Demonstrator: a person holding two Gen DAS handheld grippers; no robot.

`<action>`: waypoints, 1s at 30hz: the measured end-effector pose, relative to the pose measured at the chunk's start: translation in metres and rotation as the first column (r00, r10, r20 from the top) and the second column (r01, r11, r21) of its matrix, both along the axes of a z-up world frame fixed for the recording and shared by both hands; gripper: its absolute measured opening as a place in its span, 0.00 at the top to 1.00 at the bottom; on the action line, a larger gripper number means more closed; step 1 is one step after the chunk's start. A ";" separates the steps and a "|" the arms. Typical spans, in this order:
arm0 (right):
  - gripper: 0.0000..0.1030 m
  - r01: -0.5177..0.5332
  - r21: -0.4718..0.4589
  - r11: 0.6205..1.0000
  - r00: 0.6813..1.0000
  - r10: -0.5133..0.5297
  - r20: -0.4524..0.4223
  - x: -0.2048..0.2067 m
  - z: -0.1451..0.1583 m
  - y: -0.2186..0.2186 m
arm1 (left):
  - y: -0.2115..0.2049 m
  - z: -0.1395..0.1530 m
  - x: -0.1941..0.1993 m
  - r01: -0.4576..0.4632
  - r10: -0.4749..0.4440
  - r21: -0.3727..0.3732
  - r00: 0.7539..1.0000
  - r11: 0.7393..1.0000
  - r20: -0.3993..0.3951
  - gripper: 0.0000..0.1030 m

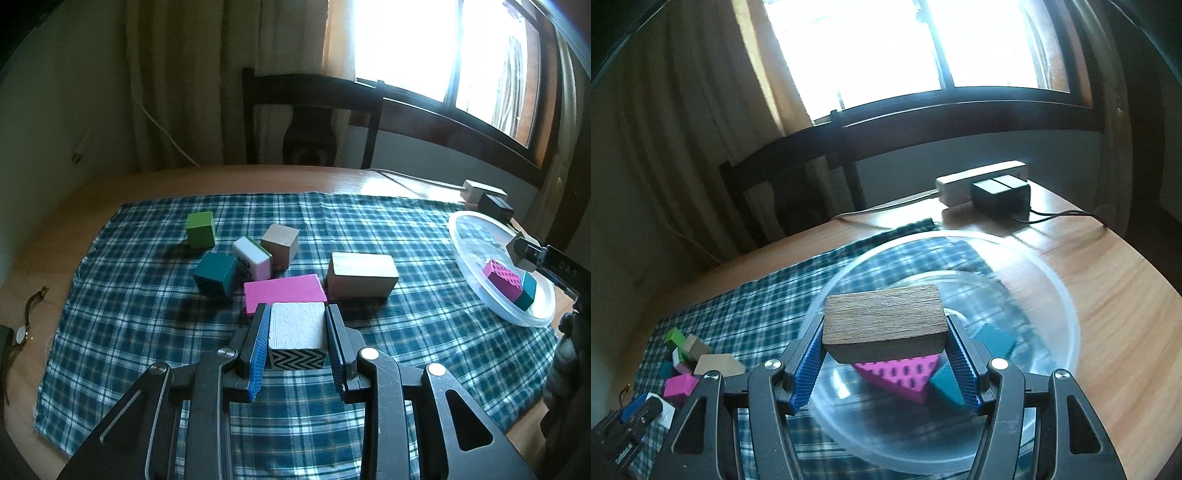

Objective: Organize rigid objects
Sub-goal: 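Lower the wooden block into the clear bowl and open the right tool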

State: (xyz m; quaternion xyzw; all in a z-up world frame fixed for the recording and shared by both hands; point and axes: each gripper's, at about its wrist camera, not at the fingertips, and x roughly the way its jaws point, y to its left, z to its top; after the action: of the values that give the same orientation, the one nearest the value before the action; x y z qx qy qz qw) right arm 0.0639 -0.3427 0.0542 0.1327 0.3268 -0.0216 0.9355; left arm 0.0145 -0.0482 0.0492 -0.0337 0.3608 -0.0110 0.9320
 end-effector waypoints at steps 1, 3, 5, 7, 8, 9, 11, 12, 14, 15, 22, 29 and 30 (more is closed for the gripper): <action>0.36 0.005 -0.001 1.000 1.000 -0.005 -0.001 0.000 -0.001 -0.002 | -0.001 0.000 0.000 0.003 -0.003 0.001 1.000 1.000 0.001 0.70; 0.36 0.014 -0.001 1.000 1.000 -0.014 -0.004 0.001 -0.001 -0.005 | -0.003 0.001 0.000 0.007 -0.007 0.002 1.000 1.000 0.002 0.70; 0.36 0.022 0.000 1.000 1.000 -0.022 -0.005 0.001 -0.002 -0.008 | -0.004 0.002 0.000 0.013 -0.013 0.002 1.000 1.000 0.003 0.70; 0.36 0.030 0.000 1.000 1.000 -0.030 -0.006 0.001 -0.003 -0.011 | -0.006 0.002 0.000 0.017 -0.017 0.003 1.000 1.000 0.004 0.70; 0.36 0.034 0.001 0.999 0.999 -0.034 -0.007 0.002 -0.003 -0.012 | -0.006 0.002 0.000 0.019 -0.019 0.003 1.000 1.000 0.004 0.70; 0.36 0.040 0.003 0.999 0.999 -0.040 -0.006 0.002 -0.003 -0.014 | -0.007 0.003 0.000 0.021 -0.021 0.003 1.000 1.000 0.004 0.70; 0.36 0.055 0.007 0.998 0.998 -0.055 -0.007 0.002 -0.004 -0.017 | -0.008 0.003 0.000 0.024 -0.024 0.003 1.000 1.000 0.004 0.70; 0.36 0.064 0.016 0.998 0.998 -0.064 -0.007 0.002 -0.004 -0.019 | -0.008 0.003 0.000 0.025 -0.025 0.003 1.000 1.000 0.004 0.70; 0.30 0.074 0.035 0.997 0.997 -0.074 -0.008 0.002 -0.004 -0.023 | -0.009 0.004 0.001 0.028 -0.028 0.003 1.000 1.000 0.005 0.70; 0.29 0.081 0.042 0.996 0.997 -0.081 -0.005 0.002 -0.004 -0.025 | -0.010 0.004 0.001 0.030 -0.030 0.004 1.000 1.000 0.006 0.70; 0.28 0.098 0.050 0.994 0.995 -0.099 0.023 -0.003 0.002 -0.029 | -0.018 0.010 0.000 0.056 -0.056 0.016 0.998 0.998 0.019 0.70; 0.28 0.132 0.053 0.990 0.989 -0.136 0.061 -0.011 0.011 -0.039 | -0.039 0.021 0.002 0.103 -0.105 0.039 0.994 0.994 0.041 0.70; 0.28 0.141 0.052 0.989 0.987 -0.145 0.064 -0.012 0.012 -0.042 | -0.042 0.022 0.003 0.109 -0.111 0.040 0.993 0.993 0.043 0.70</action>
State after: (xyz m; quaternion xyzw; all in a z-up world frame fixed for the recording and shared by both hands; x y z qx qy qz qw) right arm 0.0520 -0.3846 0.0658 0.1785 0.2850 -0.0765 0.9387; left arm 0.0171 -0.0898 0.0712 0.0042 0.3410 -0.0561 0.9384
